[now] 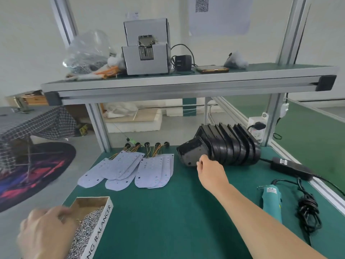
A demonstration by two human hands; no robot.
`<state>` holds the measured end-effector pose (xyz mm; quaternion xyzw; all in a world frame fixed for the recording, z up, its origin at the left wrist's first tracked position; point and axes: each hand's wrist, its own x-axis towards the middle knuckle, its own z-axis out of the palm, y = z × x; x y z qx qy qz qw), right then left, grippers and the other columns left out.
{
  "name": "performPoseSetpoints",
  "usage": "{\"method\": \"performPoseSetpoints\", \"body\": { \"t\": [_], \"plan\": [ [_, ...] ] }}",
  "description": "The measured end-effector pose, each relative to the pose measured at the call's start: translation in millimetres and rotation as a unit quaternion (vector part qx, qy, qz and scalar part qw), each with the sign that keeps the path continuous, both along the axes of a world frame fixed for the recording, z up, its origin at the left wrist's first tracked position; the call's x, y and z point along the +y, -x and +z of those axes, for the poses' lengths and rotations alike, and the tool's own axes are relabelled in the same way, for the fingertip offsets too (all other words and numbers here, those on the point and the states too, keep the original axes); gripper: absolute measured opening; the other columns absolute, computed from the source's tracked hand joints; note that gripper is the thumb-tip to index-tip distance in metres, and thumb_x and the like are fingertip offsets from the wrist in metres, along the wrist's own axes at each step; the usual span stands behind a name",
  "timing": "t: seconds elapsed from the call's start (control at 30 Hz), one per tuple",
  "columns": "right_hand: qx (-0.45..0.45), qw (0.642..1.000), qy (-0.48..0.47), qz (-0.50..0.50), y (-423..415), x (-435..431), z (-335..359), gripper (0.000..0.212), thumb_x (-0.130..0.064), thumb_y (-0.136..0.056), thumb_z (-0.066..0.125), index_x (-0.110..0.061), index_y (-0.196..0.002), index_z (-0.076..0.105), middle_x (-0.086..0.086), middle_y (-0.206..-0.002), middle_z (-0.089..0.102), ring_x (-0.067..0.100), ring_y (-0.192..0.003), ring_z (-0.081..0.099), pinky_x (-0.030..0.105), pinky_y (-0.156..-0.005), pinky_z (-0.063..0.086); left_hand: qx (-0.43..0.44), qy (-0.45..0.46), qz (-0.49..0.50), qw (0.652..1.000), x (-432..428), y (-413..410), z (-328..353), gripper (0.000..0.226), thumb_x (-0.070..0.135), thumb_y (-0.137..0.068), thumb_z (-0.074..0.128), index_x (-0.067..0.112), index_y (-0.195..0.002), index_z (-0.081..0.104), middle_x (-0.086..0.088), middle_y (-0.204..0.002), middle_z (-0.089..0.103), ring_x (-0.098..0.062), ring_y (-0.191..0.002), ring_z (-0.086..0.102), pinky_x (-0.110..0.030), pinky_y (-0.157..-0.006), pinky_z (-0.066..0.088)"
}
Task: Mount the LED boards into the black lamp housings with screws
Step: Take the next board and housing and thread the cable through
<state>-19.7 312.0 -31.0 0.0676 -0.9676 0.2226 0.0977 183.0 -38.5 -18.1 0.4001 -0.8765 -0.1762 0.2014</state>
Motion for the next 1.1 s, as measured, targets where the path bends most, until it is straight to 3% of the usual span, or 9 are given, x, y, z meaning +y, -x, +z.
{"method": "performPoseSetpoints", "body": {
  "t": [0.1,0.17,0.3,0.37,0.47,0.63,0.77,0.97,1.1],
  "plan": [
    [0.001,0.997,0.075,-0.022,-6.1,-3.4,-3.1,0.027,-0.039,-0.106,0.041,-0.016,-0.093,0.047,0.002,-0.066,0.058,0.02,-0.061,0.057,0.033,-0.049,0.039,0.064,0.008,-0.067,0.996,26.3,31.8,18.8,0.017,0.013,-0.086,0.067,0.026,-0.075,0.07,-0.006,-0.092,0.056,-0.033,-0.092,0.055,-0.043,-0.08,0.05],
    [-0.001,0.992,0.12,-0.04,-11.4,-4.4,-4.8,0.03,-0.044,-0.104,0.044,-0.018,-0.089,0.047,0.001,-0.064,0.059,0.018,-0.061,0.056,0.032,-0.052,0.039,0.1,-0.006,-0.132,0.986,38.6,63.1,23.9,0.02,0.01,-0.086,0.064,0.019,-0.069,0.068,-0.004,-0.084,0.063,-0.028,-0.079,0.059,-0.035,-0.068,0.048],
    [0.005,0.984,0.166,-0.064,-24.6,-1.5,-2.2,0.03,-0.048,-0.101,0.048,-0.023,-0.083,0.045,0.0,-0.062,0.06,0.015,-0.064,0.054,0.033,-0.055,0.038,0.006,-0.105,-0.164,0.981,54.7,139.2,16.7,0.033,0.025,-0.091,0.062,0.01,-0.063,0.053,-0.002,-0.061,0.057,-0.025,-0.059,0.051,-0.027,-0.054,0.038],
    [0.012,0.982,0.173,-0.079,-33.7,4.1,0.2,0.029,-0.046,-0.099,0.051,-0.024,-0.082,0.045,-0.002,-0.062,0.06,0.014,-0.065,0.054,0.035,-0.06,0.04,-0.076,-0.118,-0.152,0.978,61.9,165.8,7.5,0.038,0.037,-0.092,0.06,0.012,-0.067,0.048,-0.003,-0.064,0.051,-0.025,-0.064,0.049,-0.028,-0.058,0.037],
    [-0.009,0.975,0.201,-0.097,-51.1,16.5,5.8,0.022,-0.041,-0.097,0.052,-0.026,-0.081,0.048,-0.001,-0.059,0.064,0.022,-0.067,0.063,0.036,-0.067,0.05,-0.138,-0.141,-0.154,0.968,72.5,186.8,-9.3,0.048,0.055,-0.088,0.059,0.009,-0.101,0.061,-0.007,-0.096,0.064,-0.029,-0.094,0.06,-0.033,-0.074,0.047],
    [-0.04,0.97,0.225,-0.085,-84.2,38.7,18.7,0.013,-0.023,-0.092,0.054,-0.032,-0.083,0.053,0.0,-0.06,0.067,0.019,-0.065,0.071,0.04,-0.074,0.056,-0.124,-0.066,-0.098,0.985,83.7,202.9,-20.3,0.073,0.064,-0.084,0.062,0.009,-0.131,0.052,-0.011,-0.133,0.054,-0.031,-0.124,0.051,-0.041,-0.101,0.046],
    [-0.071,0.972,0.215,-0.06,-105.3,55.9,26.7,0.026,-0.012,-0.091,0.056,-0.037,-0.087,0.057,-0.004,-0.057,0.069,0.007,-0.052,0.069,0.025,-0.067,0.049,-0.089,-0.04,-0.04,0.994,45.0,211.7,-13.0,0.07,0.049,-0.094,0.059,0.009,-0.146,0.037,-0.013,-0.147,0.042,-0.031,-0.136,0.039,-0.042,-0.111,0.037],
    [-0.115,0.973,0.191,-0.051,-114.8,63.9,23.3,0.043,-0.005,-0.089,0.058,-0.048,-0.084,0.062,-0.003,-0.061,0.064,0.006,-0.046,0.06,0.015,-0.054,0.047,-0.166,-0.048,-0.086,0.981,-9.4,226.3,-24.1,0.112,0.074,-0.077,0.063,0.008,-0.155,0.018,-0.008,-0.16,0.029,-0.028,-0.15,0.022,-0.047,-0.118,0.026],
    [-0.142,0.976,0.163,-0.008,-109.5,59.9,18.9,0.051,-0.004,-0.092,0.059,-0.054,-0.091,0.059,-0.01,-0.066,0.064,0.006,-0.056,0.049,0.016,-0.066,0.042,-0.198,-0.068,-0.132,0.969,-14.2,233.7,-30.6,0.125,0.077,-0.067,0.066,0.008,-0.156,0.013,-0.009,-0.152,0.042,-0.031,-0.14,0.04,-0.049,-0.112,0.034]
  ]
}}
